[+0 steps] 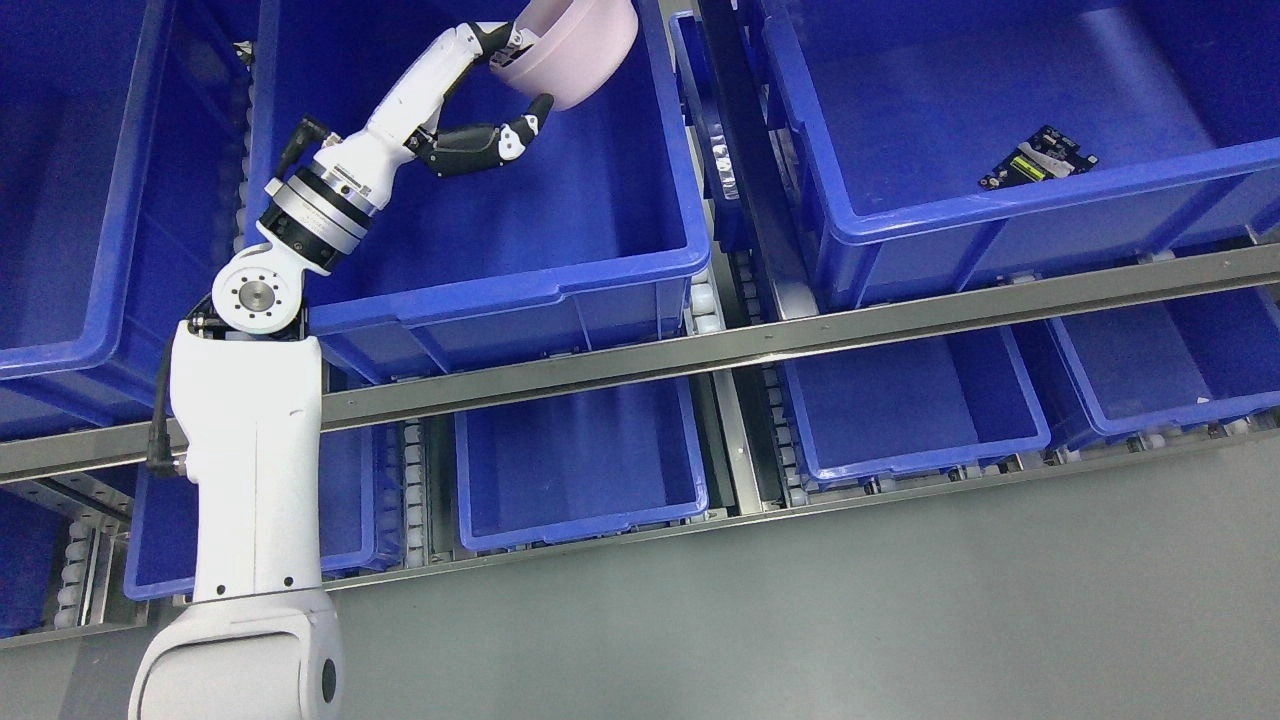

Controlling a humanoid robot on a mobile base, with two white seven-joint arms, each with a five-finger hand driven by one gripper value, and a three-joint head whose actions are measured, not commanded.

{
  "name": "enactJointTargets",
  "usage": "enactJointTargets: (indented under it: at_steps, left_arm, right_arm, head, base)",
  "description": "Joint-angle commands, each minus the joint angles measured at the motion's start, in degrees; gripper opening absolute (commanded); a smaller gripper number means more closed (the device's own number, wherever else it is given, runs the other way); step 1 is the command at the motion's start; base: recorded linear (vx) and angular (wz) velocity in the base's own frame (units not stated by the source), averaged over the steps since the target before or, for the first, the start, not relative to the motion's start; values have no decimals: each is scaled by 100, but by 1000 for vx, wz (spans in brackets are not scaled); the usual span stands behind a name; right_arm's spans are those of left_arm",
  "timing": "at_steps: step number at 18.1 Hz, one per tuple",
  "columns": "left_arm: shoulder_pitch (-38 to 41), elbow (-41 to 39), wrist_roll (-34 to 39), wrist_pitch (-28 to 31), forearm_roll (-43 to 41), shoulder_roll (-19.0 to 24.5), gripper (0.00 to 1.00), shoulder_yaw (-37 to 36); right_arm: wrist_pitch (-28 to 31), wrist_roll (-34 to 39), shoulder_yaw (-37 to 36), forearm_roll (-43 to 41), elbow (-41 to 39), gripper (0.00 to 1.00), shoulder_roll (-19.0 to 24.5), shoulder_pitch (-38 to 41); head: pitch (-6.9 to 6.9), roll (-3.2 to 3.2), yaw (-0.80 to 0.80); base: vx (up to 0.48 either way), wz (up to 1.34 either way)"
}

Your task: Stack pink IKEA bowls on left shelf middle

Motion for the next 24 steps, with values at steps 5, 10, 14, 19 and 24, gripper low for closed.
enactJointTargets:
  at_steps: [5,10,14,19,24]
  left_arm:
    - [-219,179,752,420,339,-371,82,733]
    - [-615,-223,2788,1103,2342,-589,88,1077]
    - [121,-1216,3293,1542,2617,-589,89,736]
    - [720,-1771,3294,2195,2608,-589,99,690]
    - [1019,-2334,3294,2379,2591,-589,99,216]
  right_arm:
    - [-1,1,-26,-9,-100,100,-100,0]
    - [-1,1,-26,-9,-100,100,-100,0]
    - [-1,1,-26,-9,-100,100,-100,0]
    - [-1,1,-26,-9,-100,100,-100,0]
    - [-1,1,-26,-9,-100,100,-100,0]
  head:
    - [0,0,0]
    - [0,0,0]
    - [0,0,0]
    - [1,0,0]
    - [-2,0,0]
  base:
    - [2,-3]
    - [-8,12]
    - [7,-35]
    - [0,8]
    - [-2,4]
